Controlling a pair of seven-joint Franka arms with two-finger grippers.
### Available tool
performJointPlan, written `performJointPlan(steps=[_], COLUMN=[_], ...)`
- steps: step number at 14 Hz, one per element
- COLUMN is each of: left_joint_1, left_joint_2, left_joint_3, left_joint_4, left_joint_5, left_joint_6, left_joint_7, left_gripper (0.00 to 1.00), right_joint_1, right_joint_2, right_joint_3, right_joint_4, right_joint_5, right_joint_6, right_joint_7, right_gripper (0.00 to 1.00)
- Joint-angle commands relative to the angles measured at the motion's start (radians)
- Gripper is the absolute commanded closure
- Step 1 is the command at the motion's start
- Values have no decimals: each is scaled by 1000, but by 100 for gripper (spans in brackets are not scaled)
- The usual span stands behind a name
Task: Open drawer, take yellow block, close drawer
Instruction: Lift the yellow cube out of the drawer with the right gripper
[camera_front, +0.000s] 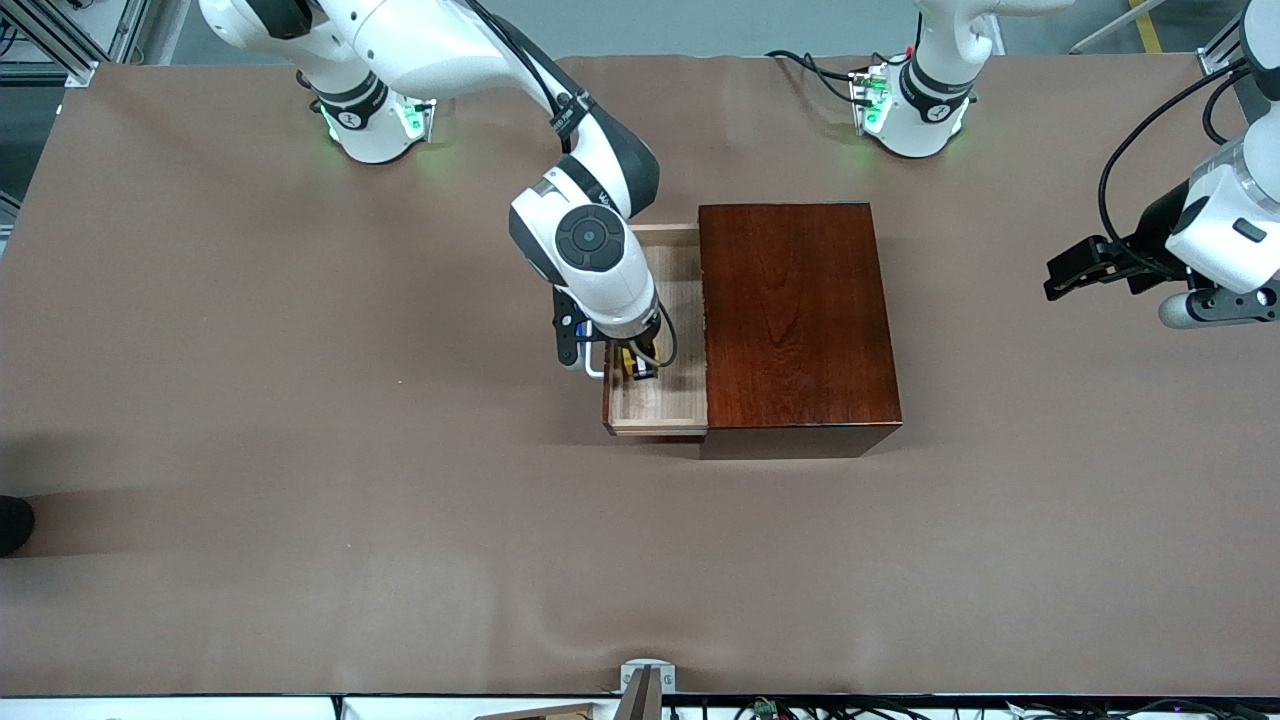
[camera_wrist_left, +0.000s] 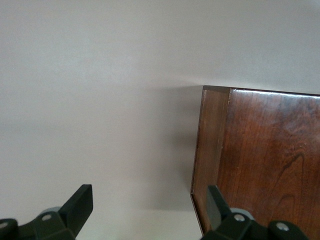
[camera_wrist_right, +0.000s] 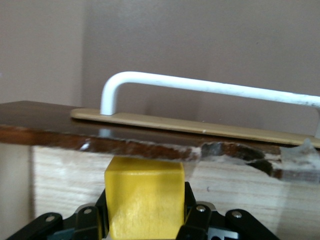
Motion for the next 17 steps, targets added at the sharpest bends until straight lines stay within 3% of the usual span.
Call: performJointPlan(steps=[1, 5, 11, 15, 17], left_joint_1=[1, -2, 0, -2, 5], left_joint_2=[-9, -4, -10, -15, -18], left_joint_3=[-4, -4, -12, -31, -109], left_joint_4=[-7, -5, 1, 1, 10], left_joint_5=[2, 4, -12, -13, -19], left_joint_6=[9, 21, 23, 23, 12], left_joint_7=[10, 12, 1, -11, -25], left_gripper=[0, 0, 0, 0, 0], right_joint_1=[-12, -19, -143, -251, -324], right_joint_2=[-82, -147, -205, -277, -352], right_joint_3=[-2, -5, -4, -4, -4], right_joint_4=[-3, -5, -16, -146, -259], right_joint_5=[-15, -15, -10, -4, -3], right_joint_6=[-27, -114, -245, -245, -247], right_joint_7=[-6, -57, -379, -669, -873], right_gripper=[100, 100, 100, 100, 100])
